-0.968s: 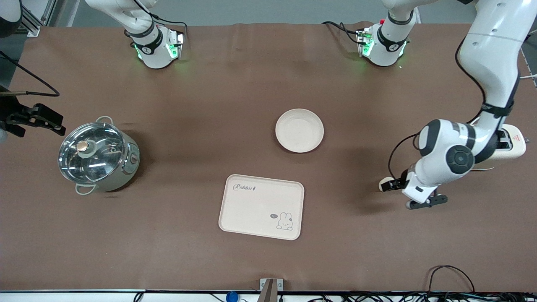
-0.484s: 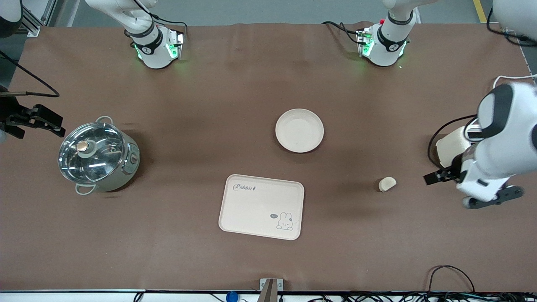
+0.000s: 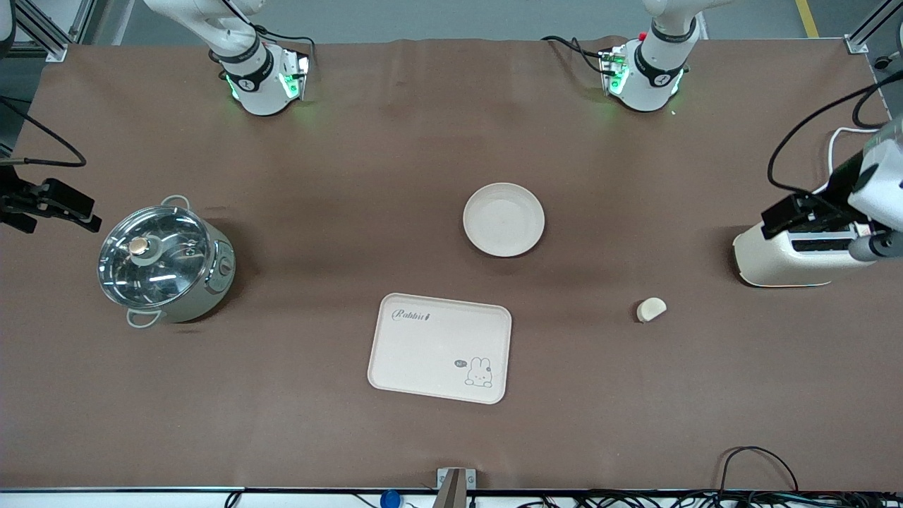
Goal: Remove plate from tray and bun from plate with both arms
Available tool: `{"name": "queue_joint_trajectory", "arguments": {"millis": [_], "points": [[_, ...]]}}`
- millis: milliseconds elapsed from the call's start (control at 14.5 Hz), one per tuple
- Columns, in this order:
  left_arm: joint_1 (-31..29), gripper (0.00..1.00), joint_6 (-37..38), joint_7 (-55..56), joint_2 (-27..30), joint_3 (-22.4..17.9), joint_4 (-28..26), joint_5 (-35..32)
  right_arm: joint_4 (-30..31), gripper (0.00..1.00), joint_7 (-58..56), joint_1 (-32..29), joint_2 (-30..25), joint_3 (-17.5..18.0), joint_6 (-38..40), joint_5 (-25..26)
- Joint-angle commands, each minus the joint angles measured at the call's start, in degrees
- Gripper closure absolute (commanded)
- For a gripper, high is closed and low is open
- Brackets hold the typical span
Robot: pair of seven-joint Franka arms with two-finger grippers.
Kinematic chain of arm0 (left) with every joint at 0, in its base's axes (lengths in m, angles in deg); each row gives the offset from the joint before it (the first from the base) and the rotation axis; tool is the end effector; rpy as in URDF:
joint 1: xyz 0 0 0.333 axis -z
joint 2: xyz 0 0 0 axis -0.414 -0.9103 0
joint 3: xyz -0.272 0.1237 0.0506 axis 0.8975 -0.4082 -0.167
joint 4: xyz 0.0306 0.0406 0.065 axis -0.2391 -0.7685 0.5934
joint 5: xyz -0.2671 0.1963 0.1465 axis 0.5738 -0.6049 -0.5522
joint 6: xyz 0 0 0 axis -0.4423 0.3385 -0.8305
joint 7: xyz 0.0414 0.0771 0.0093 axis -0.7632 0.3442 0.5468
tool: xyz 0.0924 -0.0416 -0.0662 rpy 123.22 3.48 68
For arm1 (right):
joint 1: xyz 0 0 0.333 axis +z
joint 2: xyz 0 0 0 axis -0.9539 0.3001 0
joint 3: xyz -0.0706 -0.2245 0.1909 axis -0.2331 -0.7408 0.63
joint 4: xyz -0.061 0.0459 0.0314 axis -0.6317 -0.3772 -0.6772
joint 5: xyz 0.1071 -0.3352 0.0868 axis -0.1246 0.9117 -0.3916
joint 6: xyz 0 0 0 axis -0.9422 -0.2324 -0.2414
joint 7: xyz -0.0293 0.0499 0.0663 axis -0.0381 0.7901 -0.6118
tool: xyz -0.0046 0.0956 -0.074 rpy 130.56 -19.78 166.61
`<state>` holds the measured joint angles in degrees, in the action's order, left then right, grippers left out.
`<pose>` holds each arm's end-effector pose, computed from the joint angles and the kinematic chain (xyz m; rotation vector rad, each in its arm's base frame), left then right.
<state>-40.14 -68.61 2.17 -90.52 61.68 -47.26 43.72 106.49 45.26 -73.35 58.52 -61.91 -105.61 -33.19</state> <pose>0.5645 -0.0534 0.5917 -3.1065 -0.1409 0.0090 0.5644 -0.0171 0.6053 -3.1273 0.0095 -0.0829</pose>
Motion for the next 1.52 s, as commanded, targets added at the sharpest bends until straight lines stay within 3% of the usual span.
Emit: {"name": "queue_joint_trajectory", "arguments": {"millis": [0, 138, 207, 276, 346, 1452], "points": [[-0.75, 0.00, 0.85, -2.26, 0.82, -1.02, -1.11, 4.00, 1.20, 0.00, -0.21, -0.85, -0.98, 1.04, -0.12, -0.14], [6.06, 0.00, 0.85, -4.73, 1.17, -8.63, -1.11, 5.23, 0.76, 0.00, 0.31, -0.85, -0.98, 1.13, -0.20, -0.31], [12.37, 0.00, 0.85, -4.82, 1.87, -16.51, -1.11, 7.16, 0.76, 0.00, 0.40, -0.85, -0.98, 1.13, -0.20, -0.31], [16.61, 0.00, 0.85, -4.91, 3.00, -21.63, -1.29, 8.65, 0.76, 0.00, -0.12, -0.76, -0.98, 1.13, -0.37, -0.14], [18.05, 0.00, 0.85, -4.91, 3.80, -23.16, -1.55, 9.19, 0.76, 0.00, 0.14, -0.68, -0.89, 1.13, -0.64, -0.05], [17.44, 0.00, 2.78, -4.12, 4.16, -23.88, -1.20, 8.41, 0.76, 0.00, 0.31, -1.29, -1.33, 0.95, -1.26, -0.14]]}}
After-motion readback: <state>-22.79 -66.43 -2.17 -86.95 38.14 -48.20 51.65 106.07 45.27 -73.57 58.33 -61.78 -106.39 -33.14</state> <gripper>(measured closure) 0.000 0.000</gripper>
